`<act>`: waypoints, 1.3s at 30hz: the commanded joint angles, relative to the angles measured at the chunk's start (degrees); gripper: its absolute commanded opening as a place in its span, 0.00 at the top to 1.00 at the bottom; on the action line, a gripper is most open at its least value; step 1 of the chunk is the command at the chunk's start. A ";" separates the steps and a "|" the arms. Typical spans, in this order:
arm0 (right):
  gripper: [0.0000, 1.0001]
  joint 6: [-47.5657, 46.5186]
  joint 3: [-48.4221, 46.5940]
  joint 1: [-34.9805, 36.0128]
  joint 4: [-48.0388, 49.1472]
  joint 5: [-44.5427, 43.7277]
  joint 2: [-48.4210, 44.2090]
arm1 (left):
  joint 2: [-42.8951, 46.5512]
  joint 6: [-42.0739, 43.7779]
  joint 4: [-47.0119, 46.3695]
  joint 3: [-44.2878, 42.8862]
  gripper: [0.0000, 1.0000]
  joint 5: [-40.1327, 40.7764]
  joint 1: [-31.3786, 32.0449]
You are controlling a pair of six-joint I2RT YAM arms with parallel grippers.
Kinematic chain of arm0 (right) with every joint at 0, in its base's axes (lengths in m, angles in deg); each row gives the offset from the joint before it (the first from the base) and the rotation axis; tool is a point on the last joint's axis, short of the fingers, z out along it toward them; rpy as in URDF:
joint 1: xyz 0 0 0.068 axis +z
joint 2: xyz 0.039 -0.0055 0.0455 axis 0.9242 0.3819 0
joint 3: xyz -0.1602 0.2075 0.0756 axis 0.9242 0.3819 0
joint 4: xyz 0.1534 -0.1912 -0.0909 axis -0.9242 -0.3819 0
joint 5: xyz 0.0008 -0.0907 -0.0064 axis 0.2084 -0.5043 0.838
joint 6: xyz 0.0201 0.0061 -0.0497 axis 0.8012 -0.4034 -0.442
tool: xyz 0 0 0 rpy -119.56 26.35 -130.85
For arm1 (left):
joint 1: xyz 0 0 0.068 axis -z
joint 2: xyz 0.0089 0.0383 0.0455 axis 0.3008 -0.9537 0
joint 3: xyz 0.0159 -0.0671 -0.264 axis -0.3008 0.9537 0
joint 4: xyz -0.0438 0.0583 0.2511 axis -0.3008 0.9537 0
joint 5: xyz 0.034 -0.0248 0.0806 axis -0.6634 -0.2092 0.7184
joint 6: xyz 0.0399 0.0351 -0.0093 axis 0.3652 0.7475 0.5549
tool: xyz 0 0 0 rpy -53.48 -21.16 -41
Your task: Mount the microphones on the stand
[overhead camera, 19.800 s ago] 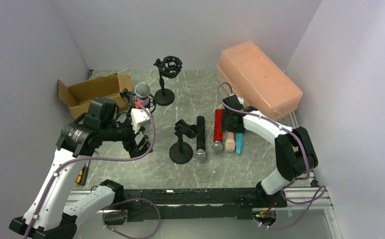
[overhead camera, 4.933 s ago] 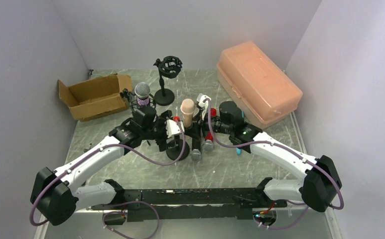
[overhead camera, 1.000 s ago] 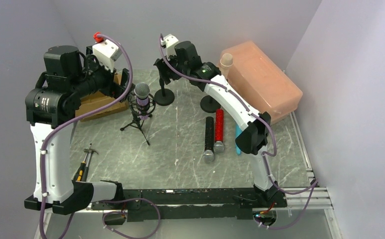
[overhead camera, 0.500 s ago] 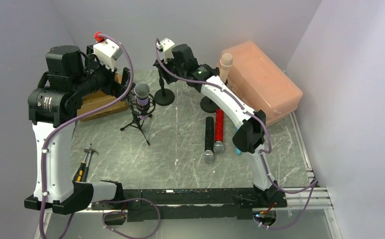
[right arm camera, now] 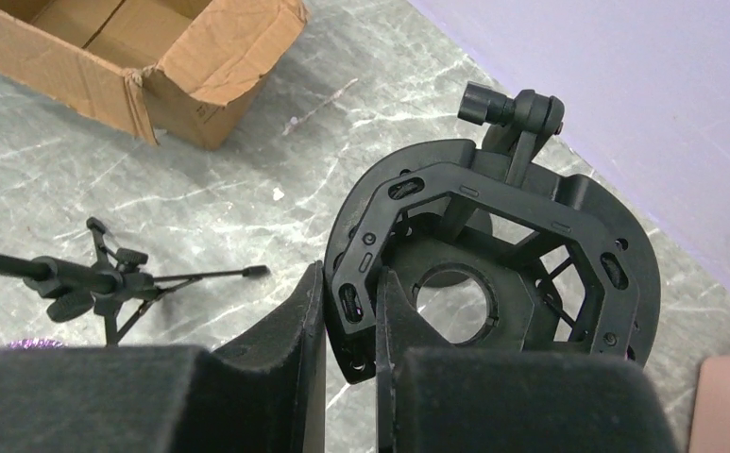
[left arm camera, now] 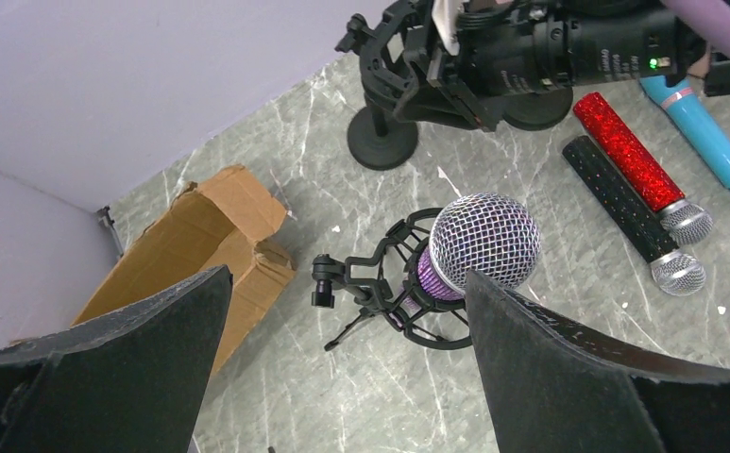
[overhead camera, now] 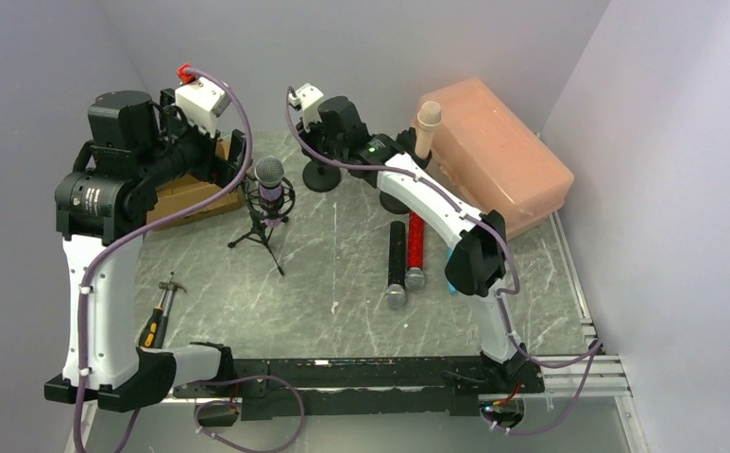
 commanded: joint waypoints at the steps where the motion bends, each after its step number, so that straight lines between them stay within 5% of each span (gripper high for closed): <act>1: 1.00 0.61 2.82 1.29 0.12 -3.93 -7.73 | 1.91 0.39 -2.42 0.38 0.01 0.75 -0.36; 9: 1.00 2.89 9.35 2.08 -2.06 -3.35 -16.11 | 3.14 0.11 -3.12 2.29 0.01 0.44 -0.36; 25: 1.00 11.82 37.45 6.99 6.30 -10.12 -32.64 | 4.66 0.62 -1.43 3.45 0.00 -1.12 -0.36; 36: 0.99 14.59 38.88 7.07 6.06 -7.01 -35.77 | 5.70 -0.26 -2.94 5.39 0.01 -1.84 -0.39; 39: 0.58 15.41 38.90 7.12 4.12 -5.89 -35.23 | 5.81 0.00 -2.85 5.71 0.01 -1.85 -0.37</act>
